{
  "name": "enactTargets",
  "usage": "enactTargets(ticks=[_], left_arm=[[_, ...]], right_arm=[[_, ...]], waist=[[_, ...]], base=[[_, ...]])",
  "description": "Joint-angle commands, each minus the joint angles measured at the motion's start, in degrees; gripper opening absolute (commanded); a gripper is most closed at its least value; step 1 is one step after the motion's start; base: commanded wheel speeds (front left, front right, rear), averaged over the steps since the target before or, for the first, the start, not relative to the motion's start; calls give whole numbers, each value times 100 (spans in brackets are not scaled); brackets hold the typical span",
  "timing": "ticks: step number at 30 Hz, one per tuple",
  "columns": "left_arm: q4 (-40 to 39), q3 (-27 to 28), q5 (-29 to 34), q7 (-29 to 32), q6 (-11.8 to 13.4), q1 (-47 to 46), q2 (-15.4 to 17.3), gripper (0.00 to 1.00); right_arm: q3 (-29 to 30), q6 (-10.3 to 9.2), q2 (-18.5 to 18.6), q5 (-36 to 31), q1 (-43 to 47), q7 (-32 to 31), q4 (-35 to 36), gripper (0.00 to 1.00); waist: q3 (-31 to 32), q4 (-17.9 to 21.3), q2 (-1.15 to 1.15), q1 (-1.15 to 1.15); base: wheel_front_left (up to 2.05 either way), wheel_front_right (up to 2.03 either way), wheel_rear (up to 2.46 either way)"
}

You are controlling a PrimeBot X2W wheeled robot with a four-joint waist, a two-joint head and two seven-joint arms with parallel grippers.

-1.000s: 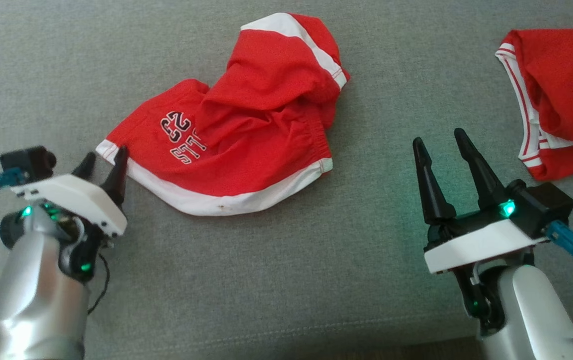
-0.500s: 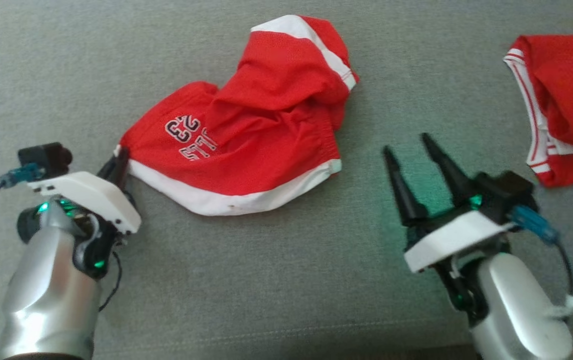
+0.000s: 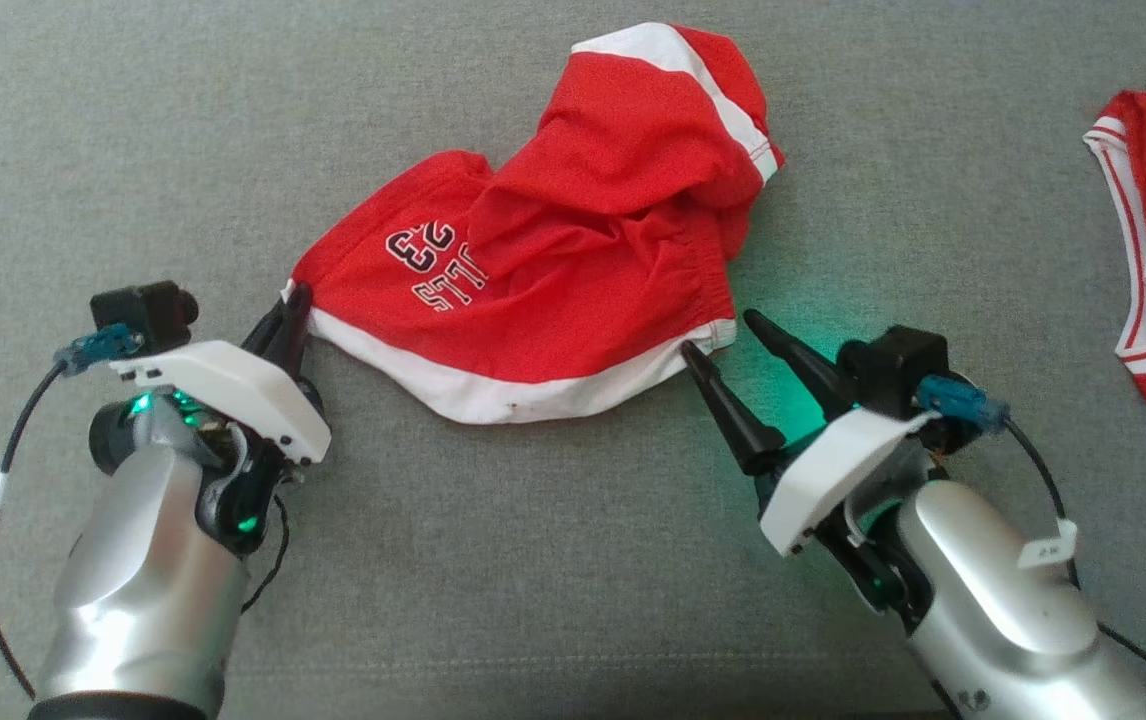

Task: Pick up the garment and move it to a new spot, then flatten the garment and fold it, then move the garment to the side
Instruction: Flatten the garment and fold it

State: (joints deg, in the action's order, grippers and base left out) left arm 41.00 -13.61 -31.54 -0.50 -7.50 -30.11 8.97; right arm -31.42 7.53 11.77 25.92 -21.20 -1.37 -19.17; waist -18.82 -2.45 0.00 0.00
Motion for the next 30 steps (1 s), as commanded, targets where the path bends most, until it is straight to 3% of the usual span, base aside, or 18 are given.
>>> enactTargets(ticks=[1,2,3,4,10,16,24,30], left_arm=[[-98,105,-76,-102,2,-214,165,0],[-97,76,-104,-153,2,-217,169,0],[-96,49,-131,-207,2,-217,172,0],[-94,24,-157,-255,2,-215,178,0],[-328,82,-238,-872,2,-152,237,0],[-1061,192,-255,-1169,89,104,289,0],[-2879,312,-418,-1159,280,557,261,0],[-4511,319,-275,-940,641,968,371,0]], right_arm=[[-179,-4,9,139,-168,28,102,100],[-253,-4,36,210,-219,25,56,100],[-315,-4,64,271,-262,47,27,40],[-360,-4,85,353,-286,64,8,0],[-372,-4,355,516,-281,274,187,0],[170,-4,530,408,-56,410,865,0],[1411,-4,398,-68,464,337,2216,0],[2110,-4,110,-389,994,-46,3473,0]], waist=[[-1,-9,0,0],[0,-18,0,0],[5,-29,0,0],[14,-38,0,0],[189,-48,0,0],[511,1,0,0],[910,37,0,0],[1118,96,0,0]], base=[[0,0,0],[0,0,0],[0,0,0],[0,0,0],[0,0,0],[0,0,0],[0,0,0],[0,0,0]])
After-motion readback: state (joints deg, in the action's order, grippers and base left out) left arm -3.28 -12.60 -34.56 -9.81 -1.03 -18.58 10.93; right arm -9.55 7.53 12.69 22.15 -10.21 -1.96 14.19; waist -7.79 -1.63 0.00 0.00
